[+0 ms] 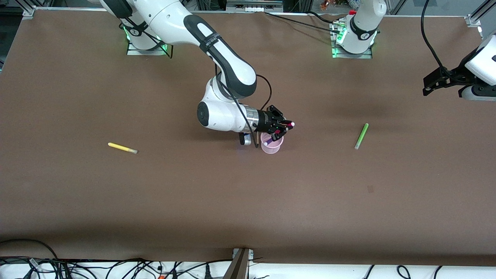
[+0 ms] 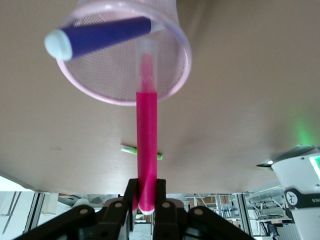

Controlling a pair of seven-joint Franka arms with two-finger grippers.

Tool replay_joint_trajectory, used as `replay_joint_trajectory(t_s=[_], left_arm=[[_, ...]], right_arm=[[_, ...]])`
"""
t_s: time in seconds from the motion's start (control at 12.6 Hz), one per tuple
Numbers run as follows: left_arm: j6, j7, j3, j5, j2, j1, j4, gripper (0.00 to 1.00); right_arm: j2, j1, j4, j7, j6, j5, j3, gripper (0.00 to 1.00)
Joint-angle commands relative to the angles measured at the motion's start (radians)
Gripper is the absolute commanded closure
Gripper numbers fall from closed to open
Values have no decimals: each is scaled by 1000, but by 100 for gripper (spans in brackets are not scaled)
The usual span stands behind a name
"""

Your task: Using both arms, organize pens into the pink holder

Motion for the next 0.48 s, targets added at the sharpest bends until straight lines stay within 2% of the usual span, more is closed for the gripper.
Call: replay_joint_trajectory(t_s=[0.0,0.08,0.16,0.24,0.32,0.4], left_arm=[[-23,0,4,11,7,8,20,0],[-23,0,4,11,7,8,18,0],[-23,0,4,11,7,8,18,0],[-24,0,4,10,7,8,18,0],[-24,-1,4,10,7,8,18,0],[-24,-1,4,10,7,8,18,0]], right_arm=[[16,9,29,-16,15,20,-5,100],[16,9,29,-16,15,20,-5,100],[21,9,29,-22,15,18,-5,90],[21,9,29,-32,15,18,-5,71],[21,9,30,-38,15,18,-5,59],[18,4,32,-38,15,18,-6,54]])
